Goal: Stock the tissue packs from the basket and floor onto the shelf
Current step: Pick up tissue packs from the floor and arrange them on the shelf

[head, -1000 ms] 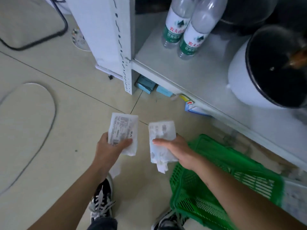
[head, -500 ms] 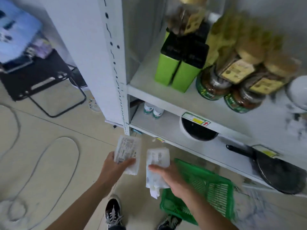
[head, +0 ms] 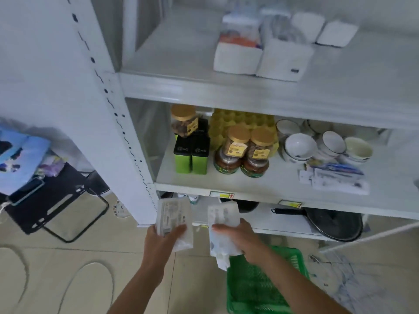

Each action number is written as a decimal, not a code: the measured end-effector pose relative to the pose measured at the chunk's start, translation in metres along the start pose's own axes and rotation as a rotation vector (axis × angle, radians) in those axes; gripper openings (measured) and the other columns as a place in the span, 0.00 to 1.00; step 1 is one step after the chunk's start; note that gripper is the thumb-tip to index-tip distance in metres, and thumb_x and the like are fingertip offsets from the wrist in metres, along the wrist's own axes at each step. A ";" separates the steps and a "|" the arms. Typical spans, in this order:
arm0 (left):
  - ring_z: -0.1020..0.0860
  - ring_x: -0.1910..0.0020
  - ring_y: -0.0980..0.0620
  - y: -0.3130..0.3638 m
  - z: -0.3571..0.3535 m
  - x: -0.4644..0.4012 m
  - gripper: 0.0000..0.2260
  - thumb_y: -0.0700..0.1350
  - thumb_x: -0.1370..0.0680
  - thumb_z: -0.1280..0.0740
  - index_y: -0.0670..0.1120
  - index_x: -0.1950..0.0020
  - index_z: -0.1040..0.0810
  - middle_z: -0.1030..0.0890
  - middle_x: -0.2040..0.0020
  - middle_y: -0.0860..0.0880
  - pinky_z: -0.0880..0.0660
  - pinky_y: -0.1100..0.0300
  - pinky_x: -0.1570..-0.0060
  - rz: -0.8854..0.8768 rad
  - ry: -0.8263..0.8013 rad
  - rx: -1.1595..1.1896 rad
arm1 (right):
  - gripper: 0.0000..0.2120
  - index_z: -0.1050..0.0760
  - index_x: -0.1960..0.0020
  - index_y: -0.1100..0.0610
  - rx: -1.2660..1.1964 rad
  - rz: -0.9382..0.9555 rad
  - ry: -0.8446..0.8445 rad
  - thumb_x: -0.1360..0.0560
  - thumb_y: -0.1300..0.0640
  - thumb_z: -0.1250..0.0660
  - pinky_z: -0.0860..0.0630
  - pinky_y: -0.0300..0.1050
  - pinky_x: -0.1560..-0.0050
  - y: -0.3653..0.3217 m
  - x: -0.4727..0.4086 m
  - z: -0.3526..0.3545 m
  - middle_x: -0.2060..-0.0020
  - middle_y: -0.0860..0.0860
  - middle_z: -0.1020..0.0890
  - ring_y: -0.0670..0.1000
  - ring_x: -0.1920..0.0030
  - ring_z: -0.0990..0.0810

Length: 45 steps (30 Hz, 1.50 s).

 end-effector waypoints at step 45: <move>0.18 0.50 0.60 0.330 -0.265 0.166 0.22 0.51 0.31 0.19 0.55 0.41 0.24 0.16 0.48 0.58 0.19 0.64 0.54 -0.720 -0.098 -0.194 | 0.26 0.17 0.38 0.54 -0.203 0.682 0.026 0.35 0.50 0.20 0.20 0.55 0.35 -0.296 0.159 0.318 0.46 0.52 0.11 0.54 0.44 0.12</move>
Point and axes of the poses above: each hand's wrist, its own x-axis away from the middle knuckle, its own z-axis out of the back of the hand, y = z × x, the point moved 1 cm from there along -x, towards the middle knuckle
